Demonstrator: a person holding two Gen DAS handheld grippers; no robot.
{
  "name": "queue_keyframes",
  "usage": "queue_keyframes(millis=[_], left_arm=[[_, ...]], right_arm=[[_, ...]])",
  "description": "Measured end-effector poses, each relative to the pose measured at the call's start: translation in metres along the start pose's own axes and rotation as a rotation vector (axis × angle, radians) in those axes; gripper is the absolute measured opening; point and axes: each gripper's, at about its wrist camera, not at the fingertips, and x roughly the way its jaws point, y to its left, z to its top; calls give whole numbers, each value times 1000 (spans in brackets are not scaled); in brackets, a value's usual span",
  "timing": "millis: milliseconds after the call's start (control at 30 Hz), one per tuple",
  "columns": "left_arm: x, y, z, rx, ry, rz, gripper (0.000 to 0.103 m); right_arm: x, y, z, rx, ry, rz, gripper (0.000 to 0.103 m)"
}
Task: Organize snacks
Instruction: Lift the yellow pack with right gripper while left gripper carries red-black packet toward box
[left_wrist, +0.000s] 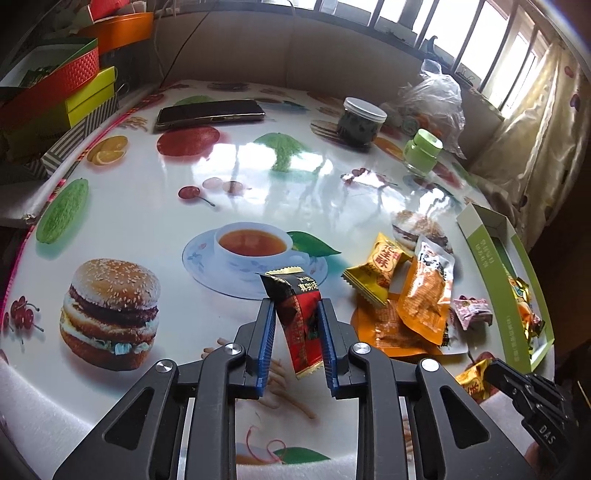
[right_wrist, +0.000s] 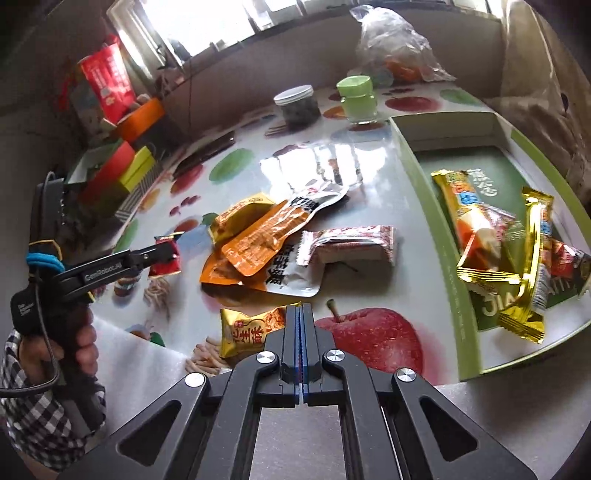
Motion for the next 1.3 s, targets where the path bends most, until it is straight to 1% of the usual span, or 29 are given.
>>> queue_keyframes(millis=[100,267,700,967,1300], left_arm=[[-3,-2,-2,6,-2,-6,24],[-11,-10,-2,22,-17,-27,24],[-25,-39,4,76,-52,-73,24],[-29,-65,8,121,-59,-115,24],[-28,-94,13,169,-60,-157,24]], right_arm=[[-6,-9,0,40,-21,-19,1],[-21,-24,2,98,-73,-17,1],[-45,-24,8,103,-139,15,1],[-65,-26,14,103,-194,21,1],[-90,-35,23,119,-257,-2,1]])
